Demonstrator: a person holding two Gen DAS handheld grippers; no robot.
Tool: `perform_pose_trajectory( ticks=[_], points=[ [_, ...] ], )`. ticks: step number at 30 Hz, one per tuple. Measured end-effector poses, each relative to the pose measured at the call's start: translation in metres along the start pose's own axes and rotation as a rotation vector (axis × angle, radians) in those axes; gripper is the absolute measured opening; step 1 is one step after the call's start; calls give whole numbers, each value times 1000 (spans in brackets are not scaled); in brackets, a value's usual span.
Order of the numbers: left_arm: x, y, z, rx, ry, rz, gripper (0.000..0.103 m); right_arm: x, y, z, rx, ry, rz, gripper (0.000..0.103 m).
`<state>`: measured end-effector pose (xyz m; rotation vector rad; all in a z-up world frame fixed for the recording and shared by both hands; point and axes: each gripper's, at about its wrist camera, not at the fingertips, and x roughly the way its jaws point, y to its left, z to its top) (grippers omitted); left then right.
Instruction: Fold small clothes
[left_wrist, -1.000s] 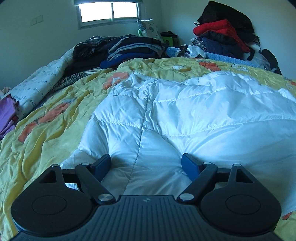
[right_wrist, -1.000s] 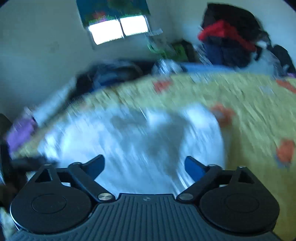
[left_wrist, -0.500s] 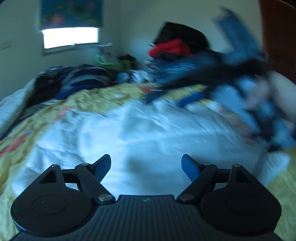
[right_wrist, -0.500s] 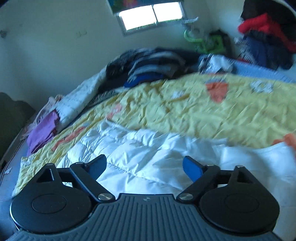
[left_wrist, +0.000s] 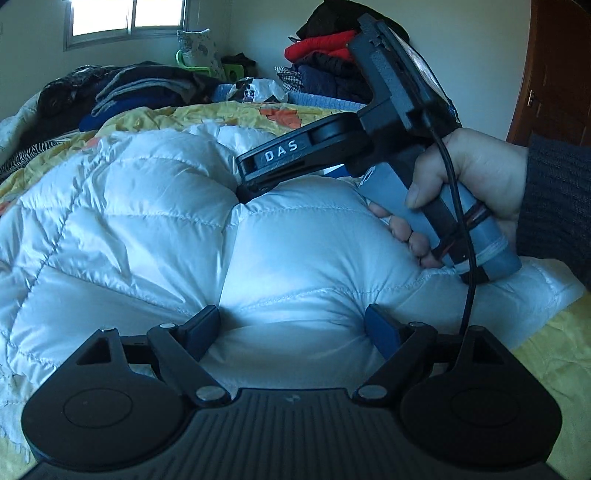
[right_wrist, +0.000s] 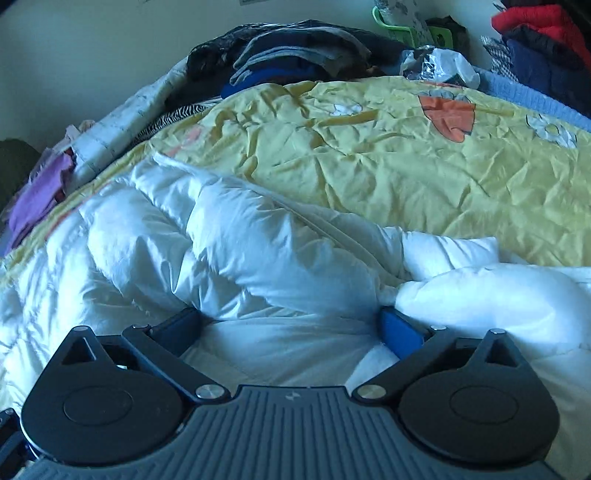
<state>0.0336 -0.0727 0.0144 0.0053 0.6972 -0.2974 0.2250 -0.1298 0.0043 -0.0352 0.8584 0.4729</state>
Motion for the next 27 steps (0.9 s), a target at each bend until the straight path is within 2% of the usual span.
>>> perform_pose_trajectory(
  ticks=[4,7,10,13,17,19,22,25,27],
  points=[
    [-5,-2,-4,23,-18,7,89,-2,1,-4,-6,-32,-5,99],
    [-27,6,-3,-14,-65,11,87,-20,-3,-2,46,-63,-6,100],
    [-62,22,-11,-82,-170,36,88,-59,-14,-3,202,-163,102,100],
    [-81,51,-17,-219,-192,112,88,-88,-20,0,281,-224,175,103],
    [-85,106,-28,-567,-148,198,88,-90,-23,10,437,-152,375,102],
    [-80,128,-31,-698,-121,223,88,-79,-21,17,496,-117,437,102],
    [-72,144,-27,-767,-110,219,88,-57,-14,32,539,-70,451,102],
    [-64,155,-19,-804,-112,213,88,-29,-13,46,583,-17,412,102],
    [-57,163,-19,-843,-100,178,88,-10,-16,51,604,33,375,102]
  ],
)
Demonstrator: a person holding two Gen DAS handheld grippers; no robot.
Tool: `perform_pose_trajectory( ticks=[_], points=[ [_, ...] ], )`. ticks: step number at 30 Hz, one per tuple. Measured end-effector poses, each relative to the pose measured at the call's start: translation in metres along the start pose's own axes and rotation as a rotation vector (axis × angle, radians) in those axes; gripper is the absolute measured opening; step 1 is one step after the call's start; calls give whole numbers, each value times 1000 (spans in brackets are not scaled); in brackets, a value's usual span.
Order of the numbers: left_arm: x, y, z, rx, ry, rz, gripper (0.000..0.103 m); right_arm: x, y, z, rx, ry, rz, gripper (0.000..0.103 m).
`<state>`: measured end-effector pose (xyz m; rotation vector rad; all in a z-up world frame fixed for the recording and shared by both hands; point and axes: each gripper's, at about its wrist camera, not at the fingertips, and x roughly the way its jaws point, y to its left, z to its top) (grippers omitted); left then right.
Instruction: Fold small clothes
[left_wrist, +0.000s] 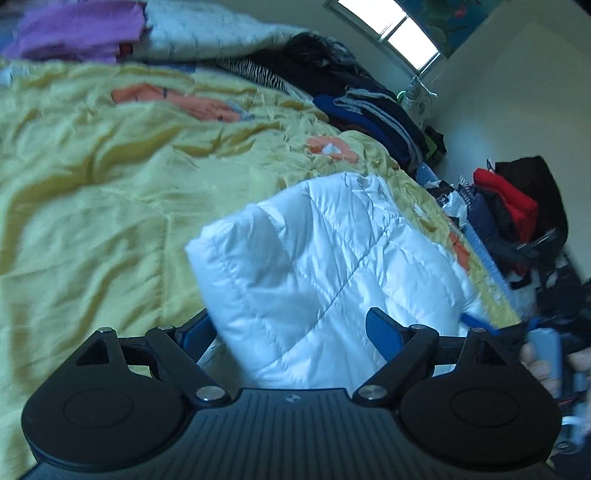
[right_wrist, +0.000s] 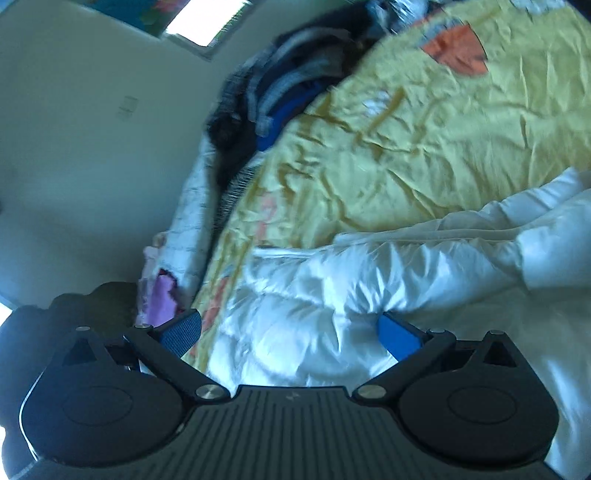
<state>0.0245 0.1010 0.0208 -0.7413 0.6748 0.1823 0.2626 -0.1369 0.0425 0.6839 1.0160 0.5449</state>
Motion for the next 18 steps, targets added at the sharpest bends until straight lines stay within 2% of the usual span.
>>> perform_pose_trajectory(
  ticks=[1,3,6,9,12,15,16,18],
  points=[
    [6,2,1,-18,17,5,88,10,-6,4,18,22,-35,101],
    [12,2,1,-11,-4,12,88,24,-16,4,33,44,-59,101],
    [16,-2,3,9,-8,14,88,35,-14,2,-12,48,-86,101],
    [21,-7,3,50,-18,29,87,38,-12,-2,-60,41,-88,102],
    [24,-11,4,48,-15,28,87,36,-14,-2,-56,23,-64,103],
    [26,-10,7,25,-7,22,87,20,-20,-1,14,-24,33,103],
    [26,-9,8,14,-3,20,86,5,-26,-5,81,-65,120,103],
    [26,-6,10,-3,4,21,77,-26,-32,-18,130,-122,299,102]
  ],
)
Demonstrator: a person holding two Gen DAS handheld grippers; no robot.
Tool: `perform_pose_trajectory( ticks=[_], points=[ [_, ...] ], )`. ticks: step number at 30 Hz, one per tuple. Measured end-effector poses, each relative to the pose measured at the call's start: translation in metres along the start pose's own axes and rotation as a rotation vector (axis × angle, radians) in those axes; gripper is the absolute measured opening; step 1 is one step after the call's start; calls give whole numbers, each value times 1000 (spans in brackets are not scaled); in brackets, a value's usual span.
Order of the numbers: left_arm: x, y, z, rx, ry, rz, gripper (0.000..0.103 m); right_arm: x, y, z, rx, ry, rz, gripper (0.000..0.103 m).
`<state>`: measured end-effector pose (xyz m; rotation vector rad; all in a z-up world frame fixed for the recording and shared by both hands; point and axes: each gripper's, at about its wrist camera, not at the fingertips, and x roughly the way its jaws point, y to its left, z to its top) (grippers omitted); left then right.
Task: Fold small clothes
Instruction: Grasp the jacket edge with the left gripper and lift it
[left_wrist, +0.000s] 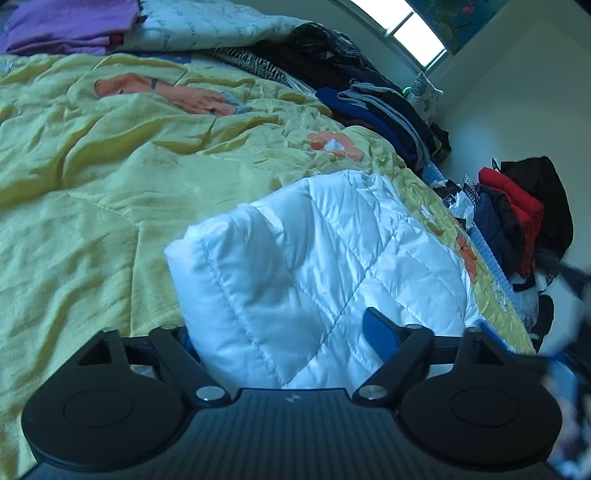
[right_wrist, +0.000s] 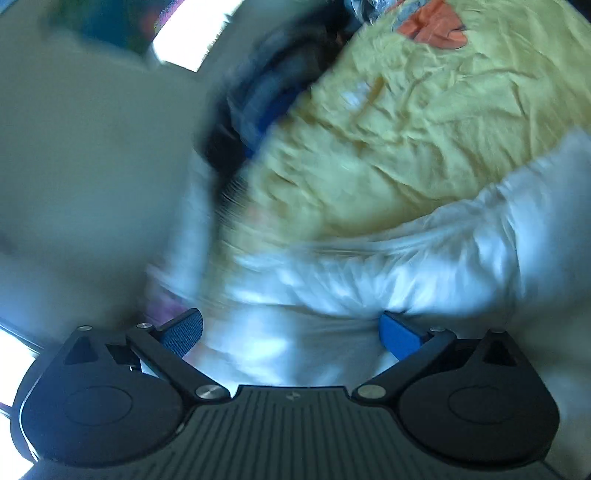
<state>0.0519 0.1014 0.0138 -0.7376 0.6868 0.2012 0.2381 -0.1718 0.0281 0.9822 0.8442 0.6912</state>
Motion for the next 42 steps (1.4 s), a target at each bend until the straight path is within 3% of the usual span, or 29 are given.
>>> perform_pose_trajectory(
  ticks=[2,7,11,16,21,24,30,35,40,42],
  points=[
    [2,1,2,7,10,5,56,-36,4,-14,-18,-37,68,102],
    [3,-9,3,40,26,21,39,-114,-10,-48,-20,-101,75,102],
    [-7,-22,4,89,-6,49,21,-164,-33,-69,40,-157,129,102],
    [-30,-57,5,192,-89,76,18,-194,-51,-76,9,-178,15,102],
    [-60,-121,-11,450,-219,43,18,-197,-80,-76,64,-205,102,103],
    [-73,-161,-30,598,-246,-6,18,-190,-100,-79,123,-210,166,103],
    [-89,-231,-95,934,-222,-191,18,-196,-130,-83,253,-252,327,103],
    [-90,-266,-152,1175,-180,-344,18,-197,-142,-86,282,-257,396,100],
    [-75,-276,-193,1339,-56,-393,18,-207,-161,-91,420,-301,527,101],
    [-74,-273,-206,1398,-46,-407,18,-219,-153,-85,399,-317,523,101]
  ],
)
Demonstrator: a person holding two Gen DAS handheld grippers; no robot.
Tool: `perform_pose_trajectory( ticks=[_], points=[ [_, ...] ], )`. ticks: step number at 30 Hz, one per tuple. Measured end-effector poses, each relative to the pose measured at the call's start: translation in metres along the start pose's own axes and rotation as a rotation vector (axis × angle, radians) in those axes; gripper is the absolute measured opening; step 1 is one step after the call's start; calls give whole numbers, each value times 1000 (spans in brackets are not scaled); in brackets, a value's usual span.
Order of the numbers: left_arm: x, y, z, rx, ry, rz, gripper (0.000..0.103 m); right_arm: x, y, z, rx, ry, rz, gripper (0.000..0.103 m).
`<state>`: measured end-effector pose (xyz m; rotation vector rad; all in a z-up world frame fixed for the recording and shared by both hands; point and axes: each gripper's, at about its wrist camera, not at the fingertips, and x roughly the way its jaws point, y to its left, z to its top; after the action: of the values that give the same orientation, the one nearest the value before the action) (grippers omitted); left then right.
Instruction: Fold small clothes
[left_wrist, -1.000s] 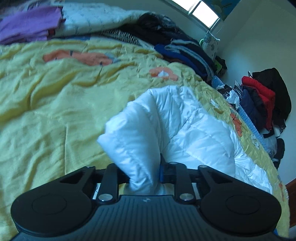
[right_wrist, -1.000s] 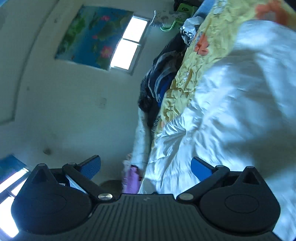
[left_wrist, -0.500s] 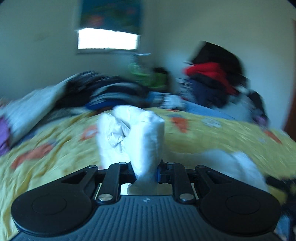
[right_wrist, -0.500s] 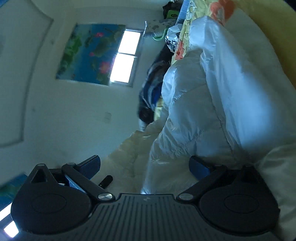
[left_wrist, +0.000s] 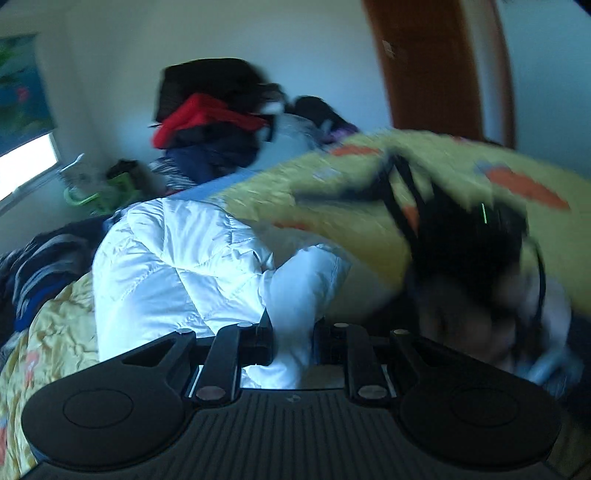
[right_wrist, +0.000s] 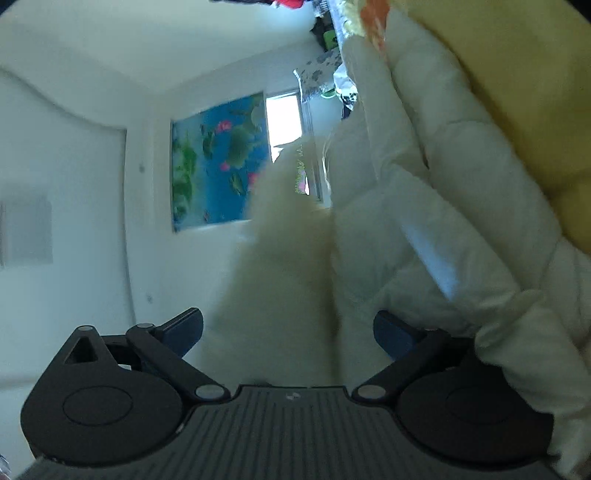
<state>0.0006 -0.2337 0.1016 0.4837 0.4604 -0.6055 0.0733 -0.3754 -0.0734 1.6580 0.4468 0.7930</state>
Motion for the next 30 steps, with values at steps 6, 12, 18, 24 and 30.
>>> perform_pose_trajectory(
  ticks=[6,12,18,24,30],
  points=[
    [-5,-24,-12,106,-35,-50,18,32,83,11,-424,180,-266,101],
    [-8,-30,-19,106,-36,-107,18,82,97,31,-559,278,-450,96],
    [-12,-28,-19,80,-28,-187,18,83,111,24,-649,325,-501,26],
    [-14,-47,-14,116,-54,-346,18,20,130,21,-702,249,-571,24],
    [40,-65,-35,81,59,-366,18,-4,74,42,-606,183,-729,26]
  ],
)
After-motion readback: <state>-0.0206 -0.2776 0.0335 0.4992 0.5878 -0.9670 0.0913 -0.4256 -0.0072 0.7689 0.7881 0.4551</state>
